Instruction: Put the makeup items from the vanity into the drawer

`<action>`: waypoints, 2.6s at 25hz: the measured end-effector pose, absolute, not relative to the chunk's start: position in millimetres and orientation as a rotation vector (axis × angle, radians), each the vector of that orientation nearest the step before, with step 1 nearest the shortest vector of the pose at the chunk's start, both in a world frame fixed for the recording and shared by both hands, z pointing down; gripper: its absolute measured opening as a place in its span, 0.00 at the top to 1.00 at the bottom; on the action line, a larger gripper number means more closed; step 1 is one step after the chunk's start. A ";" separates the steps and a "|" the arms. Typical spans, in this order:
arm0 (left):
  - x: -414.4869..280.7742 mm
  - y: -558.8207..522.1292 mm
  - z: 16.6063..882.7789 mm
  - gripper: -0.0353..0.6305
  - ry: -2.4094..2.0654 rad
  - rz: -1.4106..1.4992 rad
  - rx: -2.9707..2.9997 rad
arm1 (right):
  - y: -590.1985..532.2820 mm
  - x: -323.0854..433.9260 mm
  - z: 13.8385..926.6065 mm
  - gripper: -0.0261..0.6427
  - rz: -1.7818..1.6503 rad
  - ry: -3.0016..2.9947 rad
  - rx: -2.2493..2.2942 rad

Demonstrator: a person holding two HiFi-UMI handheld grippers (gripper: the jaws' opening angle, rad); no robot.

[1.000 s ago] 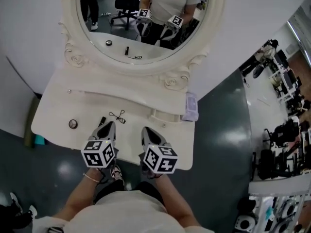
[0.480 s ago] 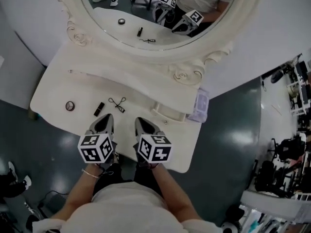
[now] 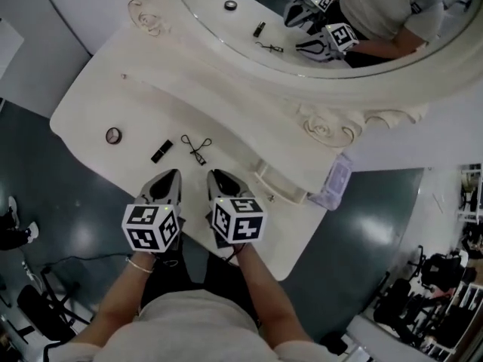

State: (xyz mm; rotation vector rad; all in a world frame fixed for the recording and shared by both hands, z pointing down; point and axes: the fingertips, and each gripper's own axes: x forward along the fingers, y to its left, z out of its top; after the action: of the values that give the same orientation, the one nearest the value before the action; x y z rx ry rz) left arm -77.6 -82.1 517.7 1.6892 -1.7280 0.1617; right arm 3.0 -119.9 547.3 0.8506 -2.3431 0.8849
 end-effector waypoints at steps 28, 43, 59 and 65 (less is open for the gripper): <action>-101.7 -83.5 561.7 0.94 -1.735 0.132 1.534 | -141.5 -26.9 595.5 0.88 0.716 -2.275 0.692; -107.4 -63.9 557.6 0.94 -1.759 0.132 1.518 | -135.6 -33.0 588.9 0.93 0.711 -2.349 0.665; -96.0 -66.5 534.4 0.94 -1.716 0.132 1.634 | -110.4 -12.1 545.8 0.93 0.706 -2.396 0.697; -75.1 -74.6 510.5 0.94 -1.662 0.152 1.741 | -104.1 15.6 523.1 0.93 0.696 -2.385 0.785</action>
State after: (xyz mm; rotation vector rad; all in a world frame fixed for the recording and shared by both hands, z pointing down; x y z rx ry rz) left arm -75.1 -74.6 510.5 1.7414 -1.6618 0.1517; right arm 15.6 -104.1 523.1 0.7850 -2.3850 0.6962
